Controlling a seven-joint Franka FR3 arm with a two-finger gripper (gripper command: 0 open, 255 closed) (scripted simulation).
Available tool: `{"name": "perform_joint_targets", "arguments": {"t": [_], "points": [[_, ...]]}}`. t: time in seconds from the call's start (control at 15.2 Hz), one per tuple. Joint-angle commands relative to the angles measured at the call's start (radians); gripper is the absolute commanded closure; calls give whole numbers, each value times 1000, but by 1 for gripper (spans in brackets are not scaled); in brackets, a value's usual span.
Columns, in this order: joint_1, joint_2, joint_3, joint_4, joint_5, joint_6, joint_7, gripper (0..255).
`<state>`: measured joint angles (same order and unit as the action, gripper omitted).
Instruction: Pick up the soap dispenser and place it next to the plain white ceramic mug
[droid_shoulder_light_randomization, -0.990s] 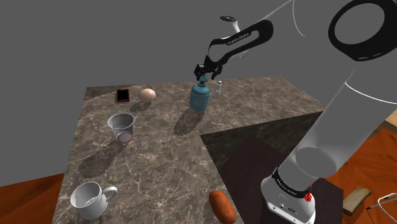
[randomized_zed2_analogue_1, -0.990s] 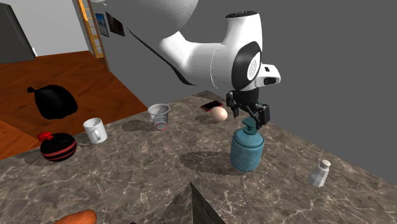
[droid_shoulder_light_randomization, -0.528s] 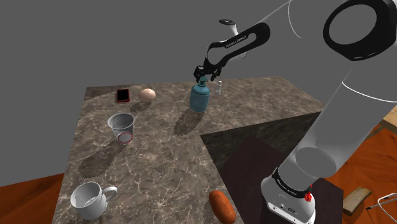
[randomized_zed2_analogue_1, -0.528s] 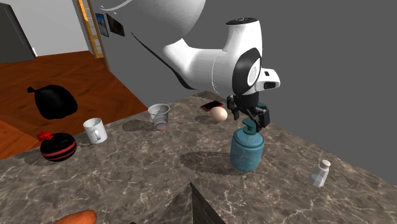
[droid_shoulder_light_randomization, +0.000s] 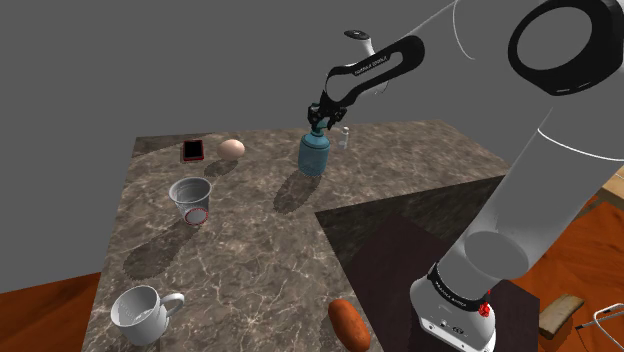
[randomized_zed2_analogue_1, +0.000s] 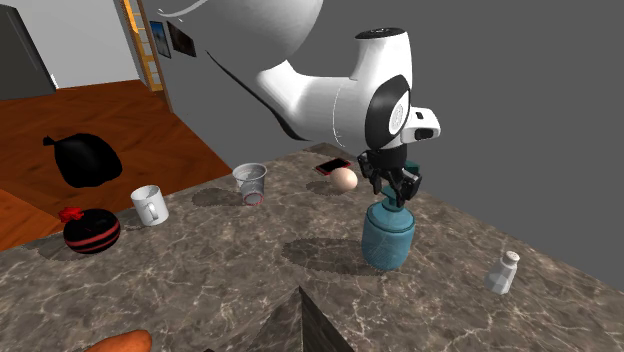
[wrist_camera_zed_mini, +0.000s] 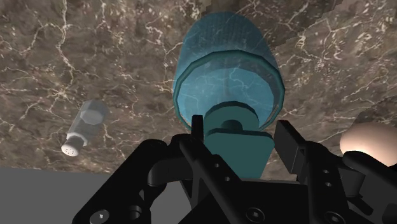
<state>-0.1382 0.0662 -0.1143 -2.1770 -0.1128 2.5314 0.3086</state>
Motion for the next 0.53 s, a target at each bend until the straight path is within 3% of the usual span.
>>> {"name": "perform_joint_targets", "arguments": {"t": [0.0,0.46], "points": [[0,0,0,0,0,0,0,255],[1,-27,1,24,2,-51,-5,255]]}}
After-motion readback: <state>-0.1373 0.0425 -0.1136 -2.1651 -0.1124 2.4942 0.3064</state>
